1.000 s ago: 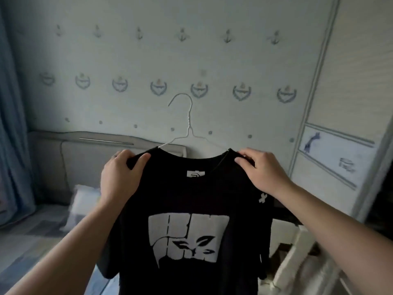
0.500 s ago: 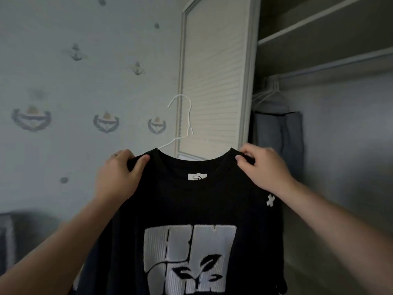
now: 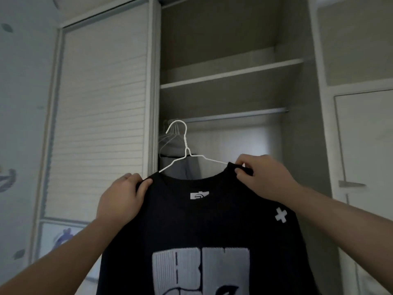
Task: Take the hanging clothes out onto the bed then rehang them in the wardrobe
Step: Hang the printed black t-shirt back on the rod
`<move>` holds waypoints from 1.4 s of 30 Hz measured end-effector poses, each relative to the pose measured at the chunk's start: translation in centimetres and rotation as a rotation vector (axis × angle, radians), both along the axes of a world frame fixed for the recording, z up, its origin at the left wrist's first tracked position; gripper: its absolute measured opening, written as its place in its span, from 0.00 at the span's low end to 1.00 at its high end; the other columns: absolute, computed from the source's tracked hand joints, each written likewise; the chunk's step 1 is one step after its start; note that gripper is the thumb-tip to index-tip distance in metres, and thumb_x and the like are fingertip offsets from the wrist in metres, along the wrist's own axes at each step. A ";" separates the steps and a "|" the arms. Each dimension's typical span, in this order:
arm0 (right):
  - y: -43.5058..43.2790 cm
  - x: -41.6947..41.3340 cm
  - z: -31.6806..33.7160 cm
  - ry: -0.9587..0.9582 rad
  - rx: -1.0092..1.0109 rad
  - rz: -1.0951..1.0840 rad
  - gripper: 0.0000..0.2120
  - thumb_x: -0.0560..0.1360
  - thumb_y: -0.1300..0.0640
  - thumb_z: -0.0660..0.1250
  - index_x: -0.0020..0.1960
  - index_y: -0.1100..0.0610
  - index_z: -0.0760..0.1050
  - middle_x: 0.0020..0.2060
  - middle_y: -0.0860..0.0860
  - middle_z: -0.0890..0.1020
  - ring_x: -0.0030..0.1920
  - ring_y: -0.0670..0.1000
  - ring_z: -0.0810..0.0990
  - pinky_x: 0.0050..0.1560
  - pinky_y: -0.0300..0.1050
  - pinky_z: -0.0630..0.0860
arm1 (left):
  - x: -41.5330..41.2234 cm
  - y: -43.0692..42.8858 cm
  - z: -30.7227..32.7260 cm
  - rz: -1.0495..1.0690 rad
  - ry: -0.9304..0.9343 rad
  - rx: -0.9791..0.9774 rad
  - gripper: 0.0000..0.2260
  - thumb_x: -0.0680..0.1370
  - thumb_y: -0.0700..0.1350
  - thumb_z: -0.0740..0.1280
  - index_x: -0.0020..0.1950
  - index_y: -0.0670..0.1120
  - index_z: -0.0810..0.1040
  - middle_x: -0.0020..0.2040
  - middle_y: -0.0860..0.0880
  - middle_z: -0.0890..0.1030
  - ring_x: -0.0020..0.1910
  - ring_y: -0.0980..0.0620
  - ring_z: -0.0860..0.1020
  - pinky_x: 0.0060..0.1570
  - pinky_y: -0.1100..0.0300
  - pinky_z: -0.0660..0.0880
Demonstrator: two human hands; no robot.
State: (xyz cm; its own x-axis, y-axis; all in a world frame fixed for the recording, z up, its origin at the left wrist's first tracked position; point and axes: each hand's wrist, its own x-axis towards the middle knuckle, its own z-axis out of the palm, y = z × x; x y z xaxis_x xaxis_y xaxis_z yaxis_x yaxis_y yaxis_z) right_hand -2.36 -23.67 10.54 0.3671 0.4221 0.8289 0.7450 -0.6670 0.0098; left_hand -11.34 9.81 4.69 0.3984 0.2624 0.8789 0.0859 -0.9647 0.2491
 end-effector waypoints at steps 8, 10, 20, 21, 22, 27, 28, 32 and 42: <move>-3.4 6.1 4.6 -0.140 -0.023 -0.251 0.06 0.78 0.47 0.61 0.47 0.46 0.75 0.31 0.42 0.75 0.36 0.47 0.75 0.33 0.44 0.69 | 15.5 -2.7 4.7 -0.127 -0.046 0.046 0.18 0.81 0.59 0.59 0.44 0.47 0.78 0.45 0.46 0.79 0.48 0.42 0.78 0.42 0.52 0.72; -4.0 7.9 5.8 -0.164 -0.027 -0.291 0.06 0.78 0.46 0.61 0.47 0.46 0.74 0.34 0.42 0.76 0.39 0.51 0.76 0.35 0.44 0.67 | 19.0 -3.6 6.1 -0.118 -0.059 0.040 0.19 0.81 0.60 0.58 0.47 0.47 0.79 0.48 0.46 0.80 0.50 0.42 0.78 0.44 0.50 0.73; -3.4 16.3 11.0 -0.140 -0.005 -0.407 0.07 0.77 0.47 0.61 0.46 0.49 0.75 0.44 0.49 0.80 0.48 0.56 0.78 0.43 0.48 0.72 | 33.1 -6.5 12.9 -0.041 -0.036 0.024 0.20 0.83 0.60 0.52 0.53 0.50 0.79 0.56 0.46 0.81 0.60 0.41 0.73 0.56 0.46 0.68; -3.1 17.0 11.4 -0.118 0.005 -0.411 0.07 0.76 0.48 0.61 0.45 0.49 0.75 0.43 0.49 0.80 0.47 0.56 0.79 0.44 0.48 0.74 | 34.4 -6.7 13.4 -0.049 -0.035 0.021 0.20 0.83 0.60 0.52 0.54 0.50 0.79 0.56 0.45 0.81 0.60 0.41 0.73 0.57 0.46 0.68; -2.8 17.6 11.9 -0.098 0.021 -0.410 0.06 0.76 0.48 0.62 0.44 0.49 0.75 0.42 0.48 0.80 0.47 0.56 0.79 0.45 0.49 0.75 | 35.7 -6.8 13.9 -0.061 -0.038 0.017 0.20 0.83 0.60 0.52 0.54 0.49 0.78 0.57 0.45 0.80 0.60 0.41 0.74 0.57 0.46 0.68; -0.3 21.2 14.4 -0.073 0.151 -0.417 0.07 0.73 0.53 0.62 0.38 0.53 0.74 0.36 0.48 0.79 0.42 0.56 0.78 0.43 0.48 0.76 | 42.4 -6.9 16.6 -0.227 -0.095 -0.064 0.19 0.84 0.57 0.53 0.56 0.47 0.78 0.58 0.43 0.79 0.59 0.40 0.75 0.58 0.47 0.72; 0.2 21.9 14.8 -0.080 0.166 -0.431 0.07 0.72 0.53 0.62 0.37 0.54 0.74 0.36 0.49 0.79 0.42 0.57 0.78 0.44 0.49 0.77 | 43.7 -7.0 17.0 -0.259 -0.102 -0.078 0.18 0.84 0.56 0.54 0.57 0.47 0.78 0.59 0.42 0.79 0.59 0.39 0.75 0.58 0.46 0.72; 2.4 25.1 16.5 -0.075 0.210 -0.495 0.06 0.71 0.55 0.62 0.38 0.55 0.76 0.39 0.53 0.80 0.44 0.59 0.78 0.47 0.51 0.79 | 48.6 -7.7 17.7 -0.436 -0.097 -0.166 0.21 0.83 0.58 0.55 0.68 0.47 0.74 0.66 0.41 0.75 0.64 0.38 0.73 0.62 0.46 0.71; 8.6 33.6 18.7 -0.033 0.350 -0.598 0.08 0.72 0.55 0.61 0.43 0.60 0.75 0.40 0.56 0.78 0.43 0.61 0.78 0.42 0.46 0.73 | 56.8 -8.7 17.4 -1.113 0.198 -0.386 0.37 0.78 0.70 0.55 0.81 0.51 0.55 0.80 0.49 0.58 0.78 0.47 0.58 0.74 0.55 0.55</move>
